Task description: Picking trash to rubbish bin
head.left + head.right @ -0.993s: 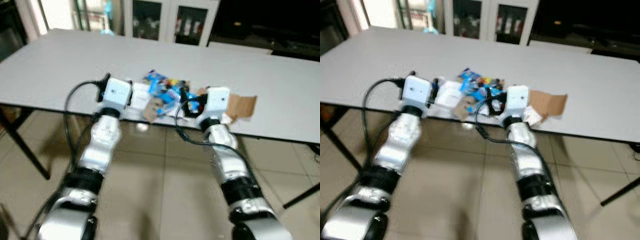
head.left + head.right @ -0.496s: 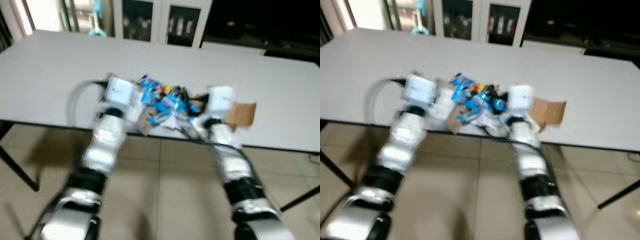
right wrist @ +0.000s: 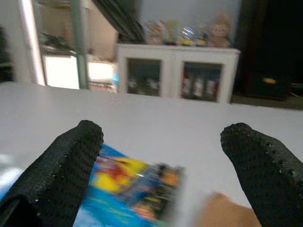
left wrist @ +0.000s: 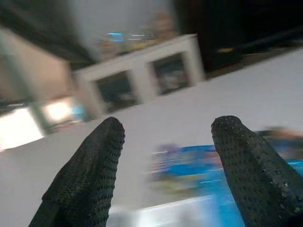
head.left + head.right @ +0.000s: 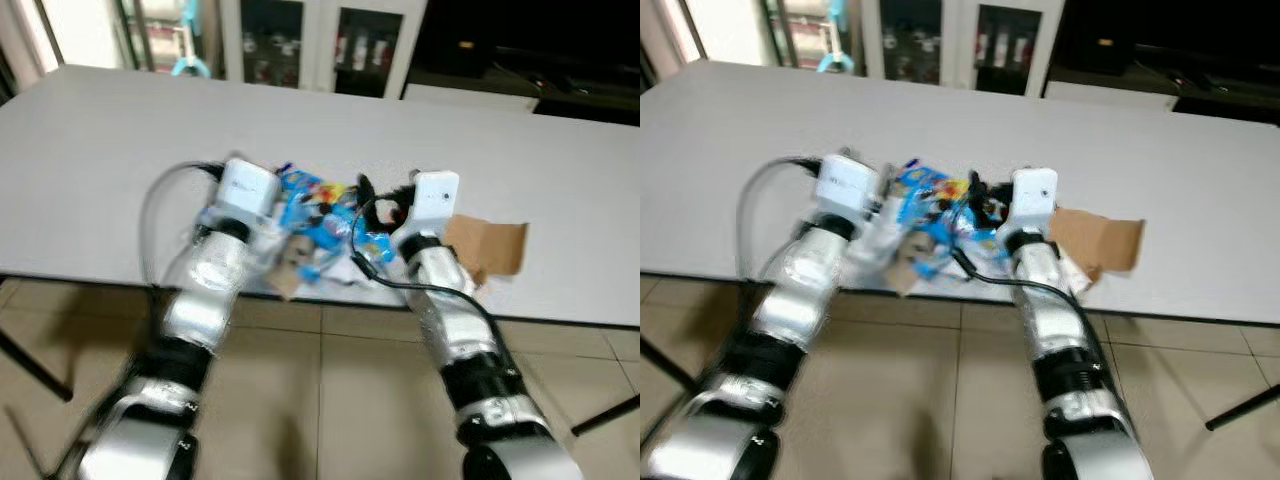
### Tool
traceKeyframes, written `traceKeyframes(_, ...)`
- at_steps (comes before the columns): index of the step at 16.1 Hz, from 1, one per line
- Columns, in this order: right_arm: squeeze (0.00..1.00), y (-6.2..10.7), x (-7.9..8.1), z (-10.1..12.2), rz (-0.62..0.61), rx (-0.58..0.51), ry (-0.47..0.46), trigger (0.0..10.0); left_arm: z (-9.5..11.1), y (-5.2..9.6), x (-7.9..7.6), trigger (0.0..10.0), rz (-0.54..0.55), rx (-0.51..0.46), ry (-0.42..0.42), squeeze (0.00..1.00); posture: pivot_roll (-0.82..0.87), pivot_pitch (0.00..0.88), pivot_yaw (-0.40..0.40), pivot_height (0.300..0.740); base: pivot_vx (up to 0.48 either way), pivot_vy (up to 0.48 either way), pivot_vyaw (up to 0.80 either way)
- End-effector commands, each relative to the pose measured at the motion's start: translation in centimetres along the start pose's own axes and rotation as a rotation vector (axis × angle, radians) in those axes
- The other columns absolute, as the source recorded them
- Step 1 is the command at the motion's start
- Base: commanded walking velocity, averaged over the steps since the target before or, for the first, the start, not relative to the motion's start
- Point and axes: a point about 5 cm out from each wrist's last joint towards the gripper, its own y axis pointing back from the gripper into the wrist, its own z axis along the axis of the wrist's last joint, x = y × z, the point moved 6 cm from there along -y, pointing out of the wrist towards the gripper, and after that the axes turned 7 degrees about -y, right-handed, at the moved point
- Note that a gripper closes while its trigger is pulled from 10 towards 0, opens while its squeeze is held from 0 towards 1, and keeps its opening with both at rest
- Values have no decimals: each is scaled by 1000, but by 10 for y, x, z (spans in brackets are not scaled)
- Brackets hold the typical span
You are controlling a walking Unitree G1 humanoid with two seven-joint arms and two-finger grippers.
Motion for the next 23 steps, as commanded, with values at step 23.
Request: traceKeyframes(23, 0, 6, 8, -8, 54, 33, 31, 10000, 1, 1, 19, 10000, 59, -5, -45, 0, 12, 5, -88, 740, 50, -137, 29)
